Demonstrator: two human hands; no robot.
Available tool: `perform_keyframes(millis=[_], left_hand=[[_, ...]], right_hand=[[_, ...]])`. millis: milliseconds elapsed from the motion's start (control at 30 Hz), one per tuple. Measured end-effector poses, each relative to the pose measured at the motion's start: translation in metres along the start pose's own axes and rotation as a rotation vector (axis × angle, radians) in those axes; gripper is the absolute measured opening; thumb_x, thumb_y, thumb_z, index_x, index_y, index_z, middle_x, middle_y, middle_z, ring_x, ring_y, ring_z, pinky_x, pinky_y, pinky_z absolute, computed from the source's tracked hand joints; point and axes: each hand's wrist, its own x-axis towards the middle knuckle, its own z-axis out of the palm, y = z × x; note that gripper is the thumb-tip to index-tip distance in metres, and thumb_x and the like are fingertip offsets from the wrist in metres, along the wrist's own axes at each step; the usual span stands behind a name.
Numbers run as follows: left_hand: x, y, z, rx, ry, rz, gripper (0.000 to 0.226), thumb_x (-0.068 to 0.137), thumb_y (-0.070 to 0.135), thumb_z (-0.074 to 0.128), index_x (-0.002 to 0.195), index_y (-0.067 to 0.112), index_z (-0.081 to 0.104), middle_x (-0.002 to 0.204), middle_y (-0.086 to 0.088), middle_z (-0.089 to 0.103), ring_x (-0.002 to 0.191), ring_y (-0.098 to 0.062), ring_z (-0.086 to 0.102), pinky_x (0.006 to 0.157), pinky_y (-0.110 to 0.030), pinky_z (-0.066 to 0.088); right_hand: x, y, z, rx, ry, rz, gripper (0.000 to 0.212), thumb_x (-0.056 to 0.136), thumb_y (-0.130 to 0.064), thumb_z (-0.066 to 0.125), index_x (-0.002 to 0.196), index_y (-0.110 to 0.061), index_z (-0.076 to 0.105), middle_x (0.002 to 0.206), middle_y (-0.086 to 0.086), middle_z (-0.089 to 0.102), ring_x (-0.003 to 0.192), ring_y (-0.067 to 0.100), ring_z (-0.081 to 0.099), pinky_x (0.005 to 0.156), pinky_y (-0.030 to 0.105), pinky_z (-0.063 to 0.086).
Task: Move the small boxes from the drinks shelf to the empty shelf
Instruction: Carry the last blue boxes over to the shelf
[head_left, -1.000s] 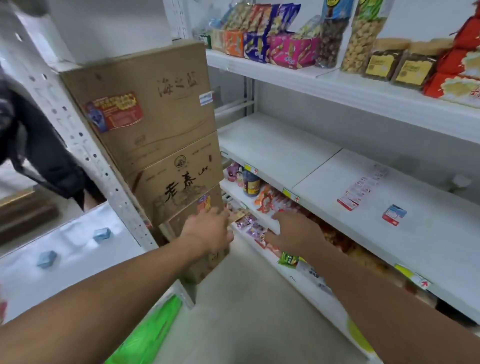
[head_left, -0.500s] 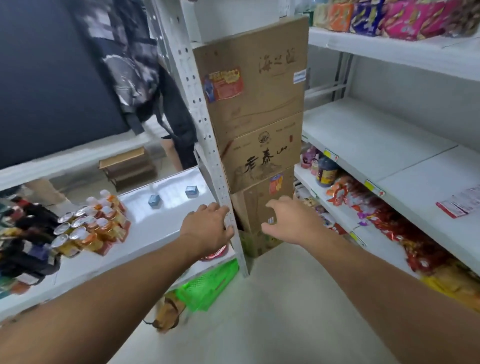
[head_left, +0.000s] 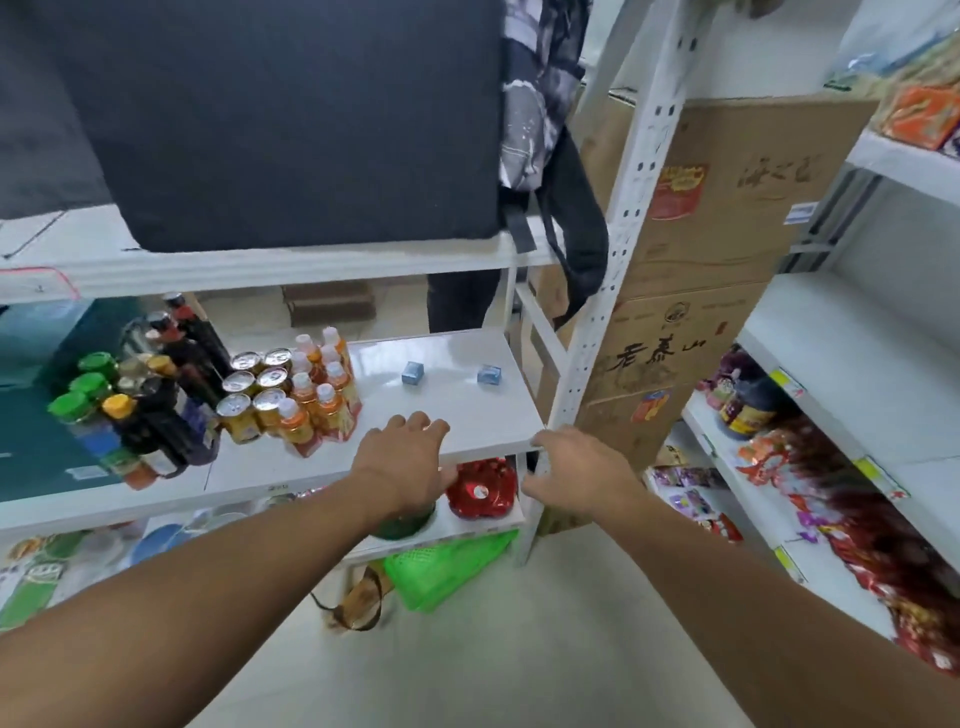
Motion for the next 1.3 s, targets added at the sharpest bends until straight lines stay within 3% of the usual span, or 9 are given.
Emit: perform_keyframes(millis=[333,533,900,1133,1200,1300], left_hand=[[0.028,-0.059,0.006,-0.005,-0.005,-0.005,0.068,0.103,0.063,0.046,0.162,0.030,0.036,0.163,-0.004,0.045,0.146,-0.031,0.046,0.107,-0.054,0.051],[0.054,-0.058,0.033,-0.031,-0.065,-0.011,0.070,0.102,0.063,0.051,0.163,0.030,0.036,0.164,-0.004,0.044,0.145,-0.032,0.046,0.113,-0.053,0.049],[0.141,-0.057,0.026,-0.009,-0.099,-0.148,0.062,0.105,0.058,0.046,0.159,0.027,0.041,0.156,-0.007,0.051,0.139,-0.032,0.053,0.111,-0.051,0.049],[0.205,-0.060,0.054,-0.057,-0.131,-0.186,0.063,0.104,0.059,0.047,0.157,0.025,0.041,0.151,-0.007,0.054,0.132,-0.032,0.056,0.102,-0.054,0.055],[0.223,-0.064,0.067,-0.072,-0.111,-0.197,0.063,0.104,0.059,0.048,0.155,0.024,0.039,0.148,-0.006,0.055,0.126,-0.032,0.059,0.093,-0.051,0.058],[0.254,-0.077,0.086,-0.103,-0.057,-0.203,0.063,0.104,0.058,0.049,0.155,0.022,0.037,0.147,-0.008,0.055,0.122,-0.032,0.059,0.090,-0.049,0.059]], right_hand=[[0.047,-0.043,0.018,0.007,-0.015,0.000,0.072,0.086,-0.066,0.056,0.150,-0.034,0.049,0.137,-0.003,0.057,0.124,0.021,0.059,0.099,0.047,0.055],[0.091,-0.024,0.033,0.016,-0.076,-0.012,0.072,0.084,-0.064,0.059,0.148,-0.032,0.051,0.133,-0.002,0.058,0.121,0.022,0.061,0.099,0.046,0.056],[0.210,0.025,0.031,0.040,-0.141,-0.103,0.071,0.090,-0.058,0.063,0.152,-0.029,0.047,0.138,-0.001,0.057,0.123,0.022,0.061,0.099,0.044,0.056],[0.283,0.030,0.050,-0.015,-0.187,-0.147,0.068,0.093,-0.056,0.063,0.154,-0.028,0.049,0.147,0.002,0.055,0.127,0.023,0.060,0.098,0.039,0.051],[0.298,0.029,0.058,-0.013,-0.186,-0.116,0.068,0.093,-0.055,0.064,0.154,-0.029,0.049,0.148,0.001,0.053,0.128,0.023,0.059,0.094,0.038,0.049],[0.324,0.026,0.069,-0.043,-0.155,-0.107,0.066,0.093,-0.055,0.065,0.150,-0.027,0.051,0.140,0.002,0.053,0.115,0.024,0.063,0.084,0.037,0.051]])
